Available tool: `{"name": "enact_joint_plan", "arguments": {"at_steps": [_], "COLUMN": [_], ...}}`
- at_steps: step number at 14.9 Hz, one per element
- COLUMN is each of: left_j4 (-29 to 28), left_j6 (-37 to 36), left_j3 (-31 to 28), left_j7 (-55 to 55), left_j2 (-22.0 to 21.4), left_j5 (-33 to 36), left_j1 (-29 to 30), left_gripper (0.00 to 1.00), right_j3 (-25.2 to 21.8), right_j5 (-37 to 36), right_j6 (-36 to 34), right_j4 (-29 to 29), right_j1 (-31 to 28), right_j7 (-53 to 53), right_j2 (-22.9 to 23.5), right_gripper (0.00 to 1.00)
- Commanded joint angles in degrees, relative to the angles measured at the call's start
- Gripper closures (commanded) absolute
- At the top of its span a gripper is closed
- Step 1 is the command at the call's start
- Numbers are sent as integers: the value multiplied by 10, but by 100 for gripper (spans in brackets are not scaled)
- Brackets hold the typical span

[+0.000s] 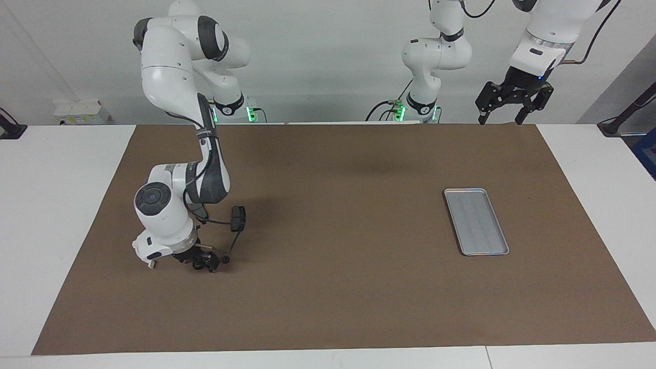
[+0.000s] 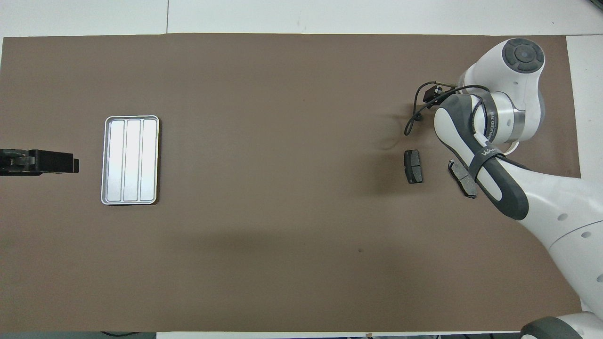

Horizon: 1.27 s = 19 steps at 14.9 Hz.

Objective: Pick bearing gear from pile to tray

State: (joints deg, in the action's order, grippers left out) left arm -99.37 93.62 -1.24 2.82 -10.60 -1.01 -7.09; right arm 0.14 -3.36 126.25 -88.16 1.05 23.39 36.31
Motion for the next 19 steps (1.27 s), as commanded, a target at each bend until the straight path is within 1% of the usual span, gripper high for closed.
{"name": "enact_joint_plan", "arguments": {"at_steps": [1,3,5,7,9,10,13,14,16,17,19], "left_j4": [-8,-6,-6,-11,-11,-14,-63,-90,-135,-156,-182], "left_j6": [-17,-16,-15,-18,-34,-36,-23,-12,39,55,88], "left_j3": [-2,-3,-3,-5,-8,-8,-7,-7,-5,-5,-7], "left_j7": [3,3,4,4,3,3,3,1,3,3,3], "left_j2": [-13,-14,-18,-25,-26,-28,-55,-70,-89,-93,-93], "left_j5": [2,2,2,2,4,6,6,7,7,7,8], "left_j1": [1,3,4,5,5,5,5,5,5,5,6], "left_gripper": [0,0,0,0,0,0,0,0,0,0,0], "right_j3": [6,6,6,7,6,6,6,6,6,6,6], "right_j5": [9,9,9,10,16,22,33,33,31,29,25], "right_j6": [0,1,8,15,15,15,16,16,16,15,12], "right_j4": [17,18,18,18,18,18,18,18,18,18,18], "right_j1": [-8,-8,-9,-9,-9,-9,-9,-10,-11,-11,-17], "right_j7": [11,12,11,12,12,12,12,12,11,10,7], "right_j2": [12,12,13,14,14,14,13,13,13,13,12], "right_gripper": [0,8,20,28,42,47,64,72,93,100,100]}}
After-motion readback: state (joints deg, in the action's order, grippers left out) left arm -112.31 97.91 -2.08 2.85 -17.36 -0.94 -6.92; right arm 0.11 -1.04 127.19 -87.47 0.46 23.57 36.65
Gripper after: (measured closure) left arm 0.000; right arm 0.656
